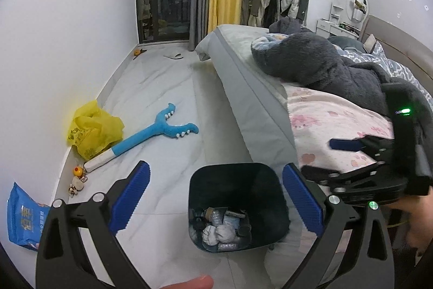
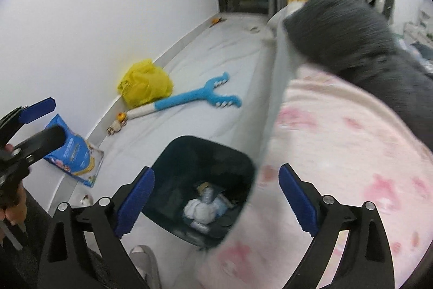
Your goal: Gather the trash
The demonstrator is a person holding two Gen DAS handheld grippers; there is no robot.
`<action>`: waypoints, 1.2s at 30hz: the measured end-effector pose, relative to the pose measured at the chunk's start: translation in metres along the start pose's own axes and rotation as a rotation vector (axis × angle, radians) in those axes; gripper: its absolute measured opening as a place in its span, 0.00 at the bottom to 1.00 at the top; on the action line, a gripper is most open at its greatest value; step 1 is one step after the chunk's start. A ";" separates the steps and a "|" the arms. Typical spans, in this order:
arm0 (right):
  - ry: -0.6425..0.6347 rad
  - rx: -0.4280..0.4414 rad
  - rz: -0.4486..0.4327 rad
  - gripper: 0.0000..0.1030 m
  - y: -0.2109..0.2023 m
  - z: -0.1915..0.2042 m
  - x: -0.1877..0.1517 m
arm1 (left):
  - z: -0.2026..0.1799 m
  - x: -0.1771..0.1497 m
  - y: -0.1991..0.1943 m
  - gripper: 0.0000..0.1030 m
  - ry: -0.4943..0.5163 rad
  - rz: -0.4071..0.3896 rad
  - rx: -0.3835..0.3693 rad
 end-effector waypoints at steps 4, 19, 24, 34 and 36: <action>0.017 -0.065 -0.064 0.95 -0.041 -0.021 -0.010 | -0.014 -0.003 -0.003 0.97 0.015 -0.011 0.025; 0.126 -0.266 -0.268 0.97 -0.189 -0.094 -0.068 | -0.071 -0.014 -0.036 0.97 0.057 -0.088 -0.026; 0.147 -0.312 -0.268 0.97 -0.219 -0.110 -0.097 | -0.085 -0.017 -0.042 0.97 0.055 -0.094 -0.036; 0.203 -0.257 -0.298 0.97 -0.237 -0.124 -0.120 | -0.100 -0.020 -0.042 0.97 0.048 -0.076 -0.045; 0.192 -0.252 -0.296 0.97 -0.235 -0.122 -0.119 | -0.099 -0.022 -0.041 0.97 0.047 -0.070 -0.044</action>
Point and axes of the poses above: each gripper's, at about its wrist camera, not at the fingertips, and y roughly the way its jaws point, z to its left, x to its top, the point moved 4 cm from there along y, roughly the way its jaws point, and after that the axes turned 2 degrees about -y, right-handed, at the moved point
